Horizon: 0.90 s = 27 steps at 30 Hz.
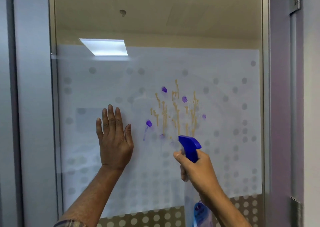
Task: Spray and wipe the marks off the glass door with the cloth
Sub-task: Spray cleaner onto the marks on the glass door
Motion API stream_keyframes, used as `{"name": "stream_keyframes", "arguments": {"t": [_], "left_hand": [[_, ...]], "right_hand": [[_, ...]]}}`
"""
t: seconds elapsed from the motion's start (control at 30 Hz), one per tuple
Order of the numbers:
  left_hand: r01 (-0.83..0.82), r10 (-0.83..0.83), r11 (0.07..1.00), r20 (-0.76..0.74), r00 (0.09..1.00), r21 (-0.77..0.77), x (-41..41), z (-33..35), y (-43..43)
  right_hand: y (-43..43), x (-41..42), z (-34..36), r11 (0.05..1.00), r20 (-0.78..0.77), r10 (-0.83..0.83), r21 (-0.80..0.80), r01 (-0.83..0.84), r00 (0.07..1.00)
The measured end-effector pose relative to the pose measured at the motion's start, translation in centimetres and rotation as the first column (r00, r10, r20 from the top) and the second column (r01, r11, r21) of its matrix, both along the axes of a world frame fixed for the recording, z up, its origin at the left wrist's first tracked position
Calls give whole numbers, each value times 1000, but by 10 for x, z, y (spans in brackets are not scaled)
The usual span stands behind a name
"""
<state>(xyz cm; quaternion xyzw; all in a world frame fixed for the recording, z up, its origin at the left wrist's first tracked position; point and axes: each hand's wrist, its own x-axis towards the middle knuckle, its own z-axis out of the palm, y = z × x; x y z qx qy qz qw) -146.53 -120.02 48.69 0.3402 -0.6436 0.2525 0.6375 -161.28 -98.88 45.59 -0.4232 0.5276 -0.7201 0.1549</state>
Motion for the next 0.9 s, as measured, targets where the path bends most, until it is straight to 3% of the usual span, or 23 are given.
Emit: {"name": "stream_keyframes", "arguments": {"t": [0.2, 0.4, 0.9], "left_hand": [[0, 0, 1000, 0, 1000, 2, 0, 1, -1], [-4, 4, 1000, -7, 1000, -5, 0, 1, -3], [73, -76, 993, 32, 997, 88, 9, 4, 13]], "right_hand": [[25, -41, -11, 979, 161, -178, -74, 192, 971], [34, -65, 1, 939, 190, -255, -184, 289, 948], [59, -57, 14, 941, 210, -94, -302, 155, 973]]}}
